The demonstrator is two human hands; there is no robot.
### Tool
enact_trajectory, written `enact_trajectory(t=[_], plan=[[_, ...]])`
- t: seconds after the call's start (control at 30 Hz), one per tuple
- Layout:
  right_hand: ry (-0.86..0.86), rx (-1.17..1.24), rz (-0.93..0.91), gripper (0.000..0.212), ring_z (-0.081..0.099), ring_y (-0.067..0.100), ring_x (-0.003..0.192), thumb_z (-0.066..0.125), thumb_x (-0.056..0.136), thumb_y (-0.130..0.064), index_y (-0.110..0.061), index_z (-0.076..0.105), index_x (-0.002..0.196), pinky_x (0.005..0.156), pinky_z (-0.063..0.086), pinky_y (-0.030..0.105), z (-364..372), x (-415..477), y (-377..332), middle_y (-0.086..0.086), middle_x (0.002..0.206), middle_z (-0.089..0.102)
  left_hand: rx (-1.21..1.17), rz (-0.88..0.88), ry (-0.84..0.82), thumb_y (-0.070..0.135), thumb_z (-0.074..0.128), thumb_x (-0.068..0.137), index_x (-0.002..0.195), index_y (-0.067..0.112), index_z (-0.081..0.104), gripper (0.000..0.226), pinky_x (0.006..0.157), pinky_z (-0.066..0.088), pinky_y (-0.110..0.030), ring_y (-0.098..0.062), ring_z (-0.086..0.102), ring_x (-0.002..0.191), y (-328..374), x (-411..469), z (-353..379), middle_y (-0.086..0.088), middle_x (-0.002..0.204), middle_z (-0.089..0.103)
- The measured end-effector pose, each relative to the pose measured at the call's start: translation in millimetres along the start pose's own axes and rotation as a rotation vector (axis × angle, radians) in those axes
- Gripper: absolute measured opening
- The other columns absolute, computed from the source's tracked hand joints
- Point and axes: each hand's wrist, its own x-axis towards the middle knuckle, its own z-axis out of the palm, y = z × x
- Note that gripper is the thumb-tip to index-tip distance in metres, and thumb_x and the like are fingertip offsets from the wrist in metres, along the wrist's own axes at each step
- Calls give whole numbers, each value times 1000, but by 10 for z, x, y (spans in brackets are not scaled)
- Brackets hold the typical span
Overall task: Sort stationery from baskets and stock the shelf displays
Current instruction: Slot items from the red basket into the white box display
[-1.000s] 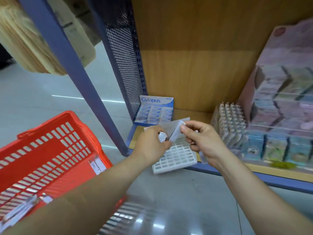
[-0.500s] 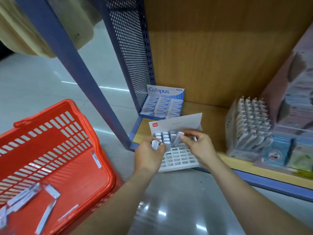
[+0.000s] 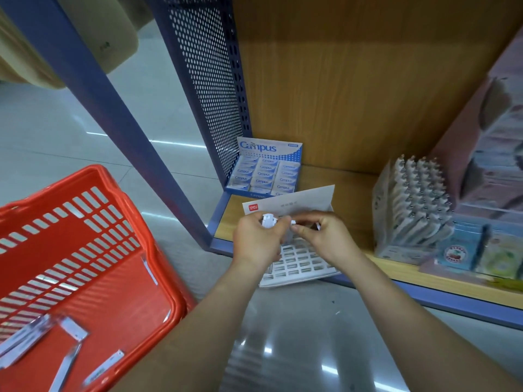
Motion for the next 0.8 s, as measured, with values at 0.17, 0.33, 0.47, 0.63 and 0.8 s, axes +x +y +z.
enact_trajectory(t=[0.17,0.33,0.47,0.63,0.8], plan=[[-49,-132,-20,17,64,19,82,73,85,-9,-16,77,99,74,47,21,-13,-25,27,-1,92,72,-11,-48,-27,15,72,84,71,13,65,16,40,39,-20,-15,48,41,-34,70,47,-5,58,61],[-52,-56,28,15,62,7,77,71,86,-10,-13,74,100,68,48,16,16,-83,59,-2,90,71,193,16,-21,16,71,82,74,16,65,10,47,51,-29,-23,59,53,-78,134,61,-4,66,67],[-12,207,138,11,54,-6,61,72,87,-18,-9,71,93,56,41,10,32,-94,56,-10,77,65,170,44,31,18,72,80,73,16,65,10,58,54,-37,-26,58,54,-75,151,22,-2,65,68],[70,206,270,28,45,9,58,78,80,-33,-16,56,77,50,37,20,134,-42,73,0,72,53,38,16,176,12,69,82,67,15,63,16,49,48,-31,-21,52,45,-175,69,-173,-1,56,63],[109,214,276,29,45,10,59,78,80,-31,-17,53,75,52,38,20,218,-27,40,-2,70,50,175,6,174,21,74,80,71,17,64,14,62,57,-36,-19,66,61,-293,11,-225,4,64,69]])
